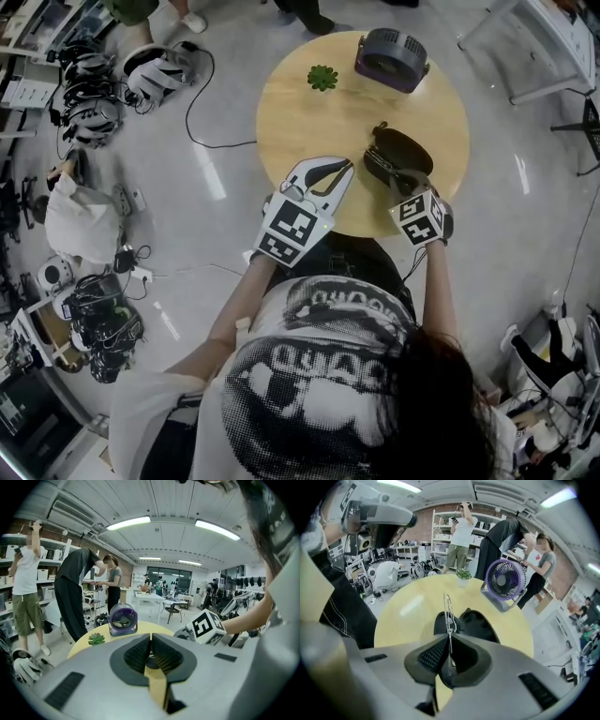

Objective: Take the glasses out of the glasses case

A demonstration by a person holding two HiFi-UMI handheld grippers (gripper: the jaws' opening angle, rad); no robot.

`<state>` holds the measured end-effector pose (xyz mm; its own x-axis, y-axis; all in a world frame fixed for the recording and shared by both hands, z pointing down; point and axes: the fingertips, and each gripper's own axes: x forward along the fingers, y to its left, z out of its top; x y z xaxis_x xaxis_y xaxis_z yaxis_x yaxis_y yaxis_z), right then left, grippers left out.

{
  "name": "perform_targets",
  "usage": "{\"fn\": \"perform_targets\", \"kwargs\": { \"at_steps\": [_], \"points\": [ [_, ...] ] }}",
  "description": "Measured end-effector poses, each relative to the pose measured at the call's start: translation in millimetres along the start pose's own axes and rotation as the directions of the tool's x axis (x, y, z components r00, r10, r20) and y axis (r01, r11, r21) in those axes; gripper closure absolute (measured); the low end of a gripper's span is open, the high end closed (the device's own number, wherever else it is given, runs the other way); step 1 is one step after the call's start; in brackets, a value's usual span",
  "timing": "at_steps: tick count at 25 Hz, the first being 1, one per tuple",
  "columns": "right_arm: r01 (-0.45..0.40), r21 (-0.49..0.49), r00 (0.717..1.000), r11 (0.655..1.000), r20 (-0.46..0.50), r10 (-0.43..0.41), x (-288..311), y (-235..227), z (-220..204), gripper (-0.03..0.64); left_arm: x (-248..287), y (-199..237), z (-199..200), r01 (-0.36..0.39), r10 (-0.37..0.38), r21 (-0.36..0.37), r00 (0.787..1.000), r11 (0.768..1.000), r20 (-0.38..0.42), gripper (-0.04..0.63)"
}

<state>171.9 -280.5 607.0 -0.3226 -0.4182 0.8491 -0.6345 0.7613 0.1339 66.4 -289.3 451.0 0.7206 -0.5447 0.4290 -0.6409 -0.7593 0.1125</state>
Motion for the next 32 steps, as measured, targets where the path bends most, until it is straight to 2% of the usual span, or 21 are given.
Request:
{"fn": "perform_targets", "kwargs": {
  "at_steps": [9,16,22,32],
  "points": [
    [0.087,0.066,0.991,0.994,0.093,-0.093,-40,26,36,0.604,-27,4,-7,0.046,-0.047,0.035,0.999,0.998,0.005,0.575],
    [0.158,0.133,0.977,0.978,0.125,-0.175,-72,67,58,0.604,-62,3,-17,0.112,-0.112,0.074,0.994,0.991,0.000,0.575],
    [0.206,0.194,0.965,0.959,0.121,-0.232,-84,110,68,0.604,-93,3,-35,0.175,-0.175,0.105,0.985,0.979,-0.006,0.575],
    [0.254,0.279,0.955,0.926,0.081,-0.286,-106,161,54,0.604,-124,-14,-70,0.262,-0.260,0.111,0.965,0.959,-0.034,0.575]
  ]
}}
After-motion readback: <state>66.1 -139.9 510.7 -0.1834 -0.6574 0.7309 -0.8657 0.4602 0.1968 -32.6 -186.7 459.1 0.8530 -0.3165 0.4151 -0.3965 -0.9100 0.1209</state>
